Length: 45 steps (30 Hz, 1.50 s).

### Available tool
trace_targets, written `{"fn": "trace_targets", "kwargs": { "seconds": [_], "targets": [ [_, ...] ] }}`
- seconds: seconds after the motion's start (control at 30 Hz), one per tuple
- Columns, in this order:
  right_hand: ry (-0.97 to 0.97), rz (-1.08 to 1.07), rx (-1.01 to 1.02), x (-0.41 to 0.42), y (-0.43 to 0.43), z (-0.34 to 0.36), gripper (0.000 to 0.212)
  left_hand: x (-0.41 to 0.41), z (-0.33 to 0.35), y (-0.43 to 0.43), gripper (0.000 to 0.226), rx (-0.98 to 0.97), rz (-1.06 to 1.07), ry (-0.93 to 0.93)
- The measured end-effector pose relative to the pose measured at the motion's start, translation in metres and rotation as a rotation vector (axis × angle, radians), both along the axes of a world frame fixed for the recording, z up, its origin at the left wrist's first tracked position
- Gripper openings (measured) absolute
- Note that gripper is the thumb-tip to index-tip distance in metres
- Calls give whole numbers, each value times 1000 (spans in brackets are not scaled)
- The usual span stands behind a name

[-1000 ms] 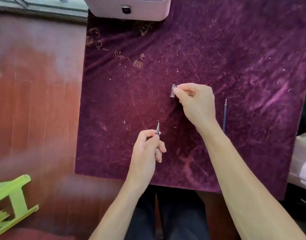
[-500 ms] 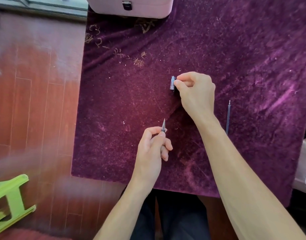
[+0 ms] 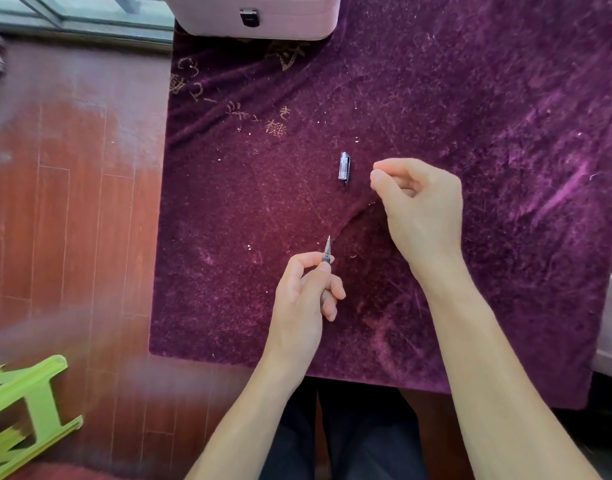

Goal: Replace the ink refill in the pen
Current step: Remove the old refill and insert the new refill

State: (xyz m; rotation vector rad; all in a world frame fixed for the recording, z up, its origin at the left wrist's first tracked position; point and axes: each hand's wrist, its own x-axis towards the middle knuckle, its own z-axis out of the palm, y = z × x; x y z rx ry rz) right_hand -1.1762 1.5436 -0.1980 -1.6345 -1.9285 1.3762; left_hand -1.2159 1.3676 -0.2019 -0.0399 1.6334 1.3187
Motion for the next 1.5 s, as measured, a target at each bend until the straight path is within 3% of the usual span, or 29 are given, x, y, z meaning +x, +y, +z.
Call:
{"fn": "trace_targets", "kwargs": {
  "seconds": [0.2,0.37,0.9,1.37,1.5],
  "targets": [
    [160,-24,-350,52,-44,20,15,6,15,-3,22,57,-39,-14],
    [257,43,-493,68,-74,20,12,14,18,-8,22,74,-84,-8],
    [255,-17,-468,81,-78,4,12,32,15,-17,18,118,-178,112],
    [326,99,-588,76,-69,4,21,25,13,-16,24,200,-57,-47],
    [371,80,-548,72,-65,3,13,22,14,-13,22,203,-58,-24]
  ]
}}
